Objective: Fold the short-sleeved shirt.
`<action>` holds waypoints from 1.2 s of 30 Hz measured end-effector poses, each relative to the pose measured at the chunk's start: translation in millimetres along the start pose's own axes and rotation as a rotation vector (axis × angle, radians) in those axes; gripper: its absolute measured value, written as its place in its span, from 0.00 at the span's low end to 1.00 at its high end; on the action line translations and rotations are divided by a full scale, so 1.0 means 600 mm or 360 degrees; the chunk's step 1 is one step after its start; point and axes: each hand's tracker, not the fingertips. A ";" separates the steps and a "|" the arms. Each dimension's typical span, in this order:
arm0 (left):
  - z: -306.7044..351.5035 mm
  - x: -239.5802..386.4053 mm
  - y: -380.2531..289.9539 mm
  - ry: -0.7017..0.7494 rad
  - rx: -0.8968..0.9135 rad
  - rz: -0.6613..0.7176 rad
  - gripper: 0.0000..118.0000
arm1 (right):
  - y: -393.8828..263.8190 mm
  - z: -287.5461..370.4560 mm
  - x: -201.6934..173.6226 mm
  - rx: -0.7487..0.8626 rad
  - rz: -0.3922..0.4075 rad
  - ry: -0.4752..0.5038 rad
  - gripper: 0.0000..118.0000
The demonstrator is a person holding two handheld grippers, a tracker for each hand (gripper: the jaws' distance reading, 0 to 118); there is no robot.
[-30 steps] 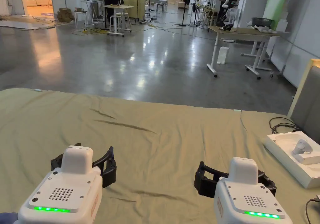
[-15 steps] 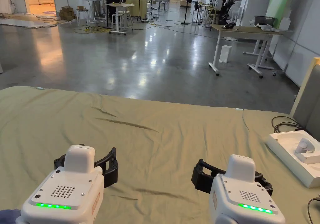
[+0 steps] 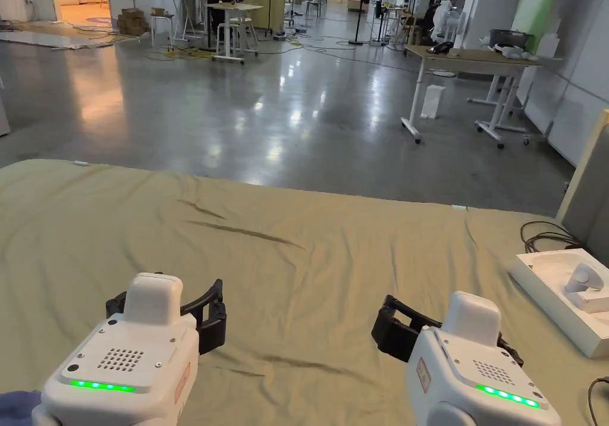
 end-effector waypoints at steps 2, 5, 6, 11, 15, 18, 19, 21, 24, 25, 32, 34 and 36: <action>-0.001 -0.001 -0.001 0.0003 -0.0004 0.0005 0.62 | 0.001 -0.002 0.004 -0.0029 -0.0014 0.0025 0.94; -0.002 -0.003 -0.004 -0.0003 -0.0013 0.0010 0.62 | 0.002 -0.005 0.008 -0.0048 -0.0061 0.0015 0.97; -0.002 -0.004 -0.004 -0.0002 -0.0014 0.0010 0.62 | 0.004 -0.006 0.011 -0.0077 -0.0080 0.0046 0.97; -0.004 -0.007 -0.006 0.0001 -0.0022 0.0014 0.62 | 0.002 -0.013 0.014 -0.0129 -0.0085 0.0120 0.97; -0.006 -0.009 -0.006 0.0004 -0.0022 0.0029 0.62 | -0.001 -0.013 0.013 -0.0097 -0.0060 0.0158 0.97; -0.006 -0.009 -0.007 0.0003 -0.0023 0.0030 0.62 | -0.003 -0.012 0.012 -0.0075 -0.0057 0.0194 0.97; -0.007 -0.010 -0.007 0.0002 -0.0023 0.0031 0.62 | -0.003 -0.011 0.011 -0.0070 -0.0053 0.0196 0.97; -0.007 -0.010 -0.007 -0.0001 -0.0023 0.0034 0.62 | -0.004 -0.011 0.006 -0.0056 -0.0032 0.0175 0.97; -0.009 -0.010 -0.007 -0.0010 -0.0020 0.0050 0.62 | -0.004 -0.011 -0.002 -0.0046 0.0017 0.0132 0.97; -0.009 -0.010 -0.007 -0.0016 -0.0018 0.0058 0.62 | -0.005 -0.011 -0.003 -0.0042 0.0028 0.0125 0.97; -0.011 -0.013 -0.009 -0.0021 0.0021 0.0148 0.67 | -0.012 -0.009 -0.010 0.0030 0.0110 0.0069 0.98; -0.012 -0.016 -0.009 -0.0029 0.0035 0.0191 0.67 | -0.013 -0.008 -0.010 0.0045 0.0131 0.0046 0.98; -0.015 -0.017 -0.008 -0.0019 0.0029 0.0220 0.67 | -0.012 -0.008 -0.009 0.0059 0.0146 0.0041 0.98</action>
